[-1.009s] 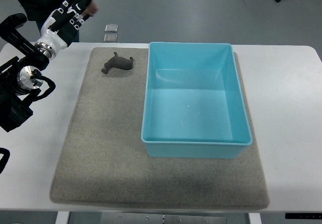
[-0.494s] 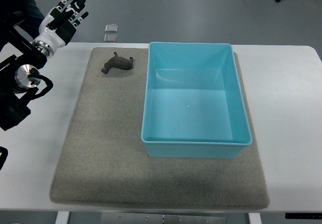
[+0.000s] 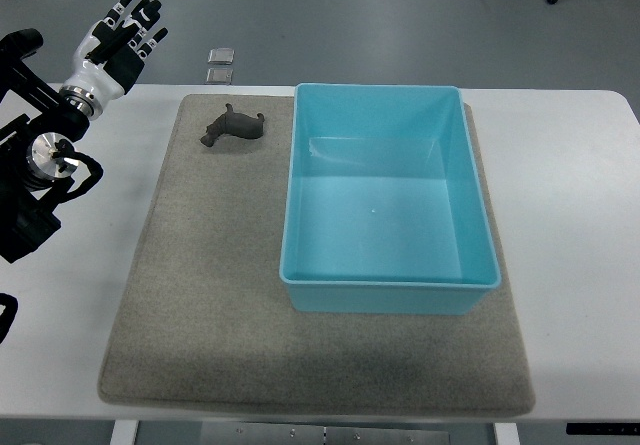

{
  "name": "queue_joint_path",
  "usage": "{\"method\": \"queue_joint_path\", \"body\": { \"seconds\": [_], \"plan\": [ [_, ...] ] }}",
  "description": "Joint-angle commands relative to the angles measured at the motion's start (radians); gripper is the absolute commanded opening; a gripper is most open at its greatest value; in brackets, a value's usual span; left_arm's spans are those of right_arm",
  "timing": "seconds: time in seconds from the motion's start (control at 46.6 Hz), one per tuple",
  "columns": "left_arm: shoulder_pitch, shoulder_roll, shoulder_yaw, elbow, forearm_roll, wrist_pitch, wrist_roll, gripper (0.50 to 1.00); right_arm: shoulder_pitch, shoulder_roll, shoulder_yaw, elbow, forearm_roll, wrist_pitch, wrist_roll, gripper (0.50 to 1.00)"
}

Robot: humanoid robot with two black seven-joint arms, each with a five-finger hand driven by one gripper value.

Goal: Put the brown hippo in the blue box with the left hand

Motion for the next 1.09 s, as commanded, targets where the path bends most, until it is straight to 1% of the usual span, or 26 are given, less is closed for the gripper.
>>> {"method": "queue_joint_path", "body": {
  "seconds": [0.0,0.386,0.536,0.687,0.88,0.923,0.987,1.073],
  "plan": [
    [-0.001,0.000,-0.005,-0.002,0.000,-0.009,0.001,0.994,0.000,0.000,0.000,0.000,0.000,0.000,0.000,0.936],
    [-0.016,0.009,-0.008,-0.002,0.003,-0.022,0.001,0.996,0.000,0.000,0.000,0.000,0.000,0.000,0.000,0.936],
    [-0.019,0.009,-0.011,-0.002,0.000,-0.068,-0.001,0.996,0.000,0.000,0.000,0.000,0.000,0.000,0.000,0.936],
    [-0.033,0.012,-0.004,-0.001,0.012,-0.068,-0.001,0.994,0.000,0.000,0.000,0.000,0.000,0.000,0.000,0.936],
    [-0.047,0.025,0.010,0.001,0.046,-0.064,-0.001,0.973,0.000,0.000,0.000,0.000,0.000,0.000,0.000,0.936],
    [-0.056,0.032,0.013,0.002,0.081,-0.064,0.001,0.964,0.000,0.000,0.000,0.000,0.000,0.000,0.000,0.936],
    [-0.068,0.037,0.021,0.002,0.159,-0.058,-0.001,0.934,0.000,0.000,0.000,0.000,0.000,0.000,0.000,0.936],
    [-0.083,0.037,0.025,0.002,0.297,-0.019,-0.001,0.924,0.000,0.000,0.000,0.000,0.000,0.000,0.000,0.936]
  ]
}}
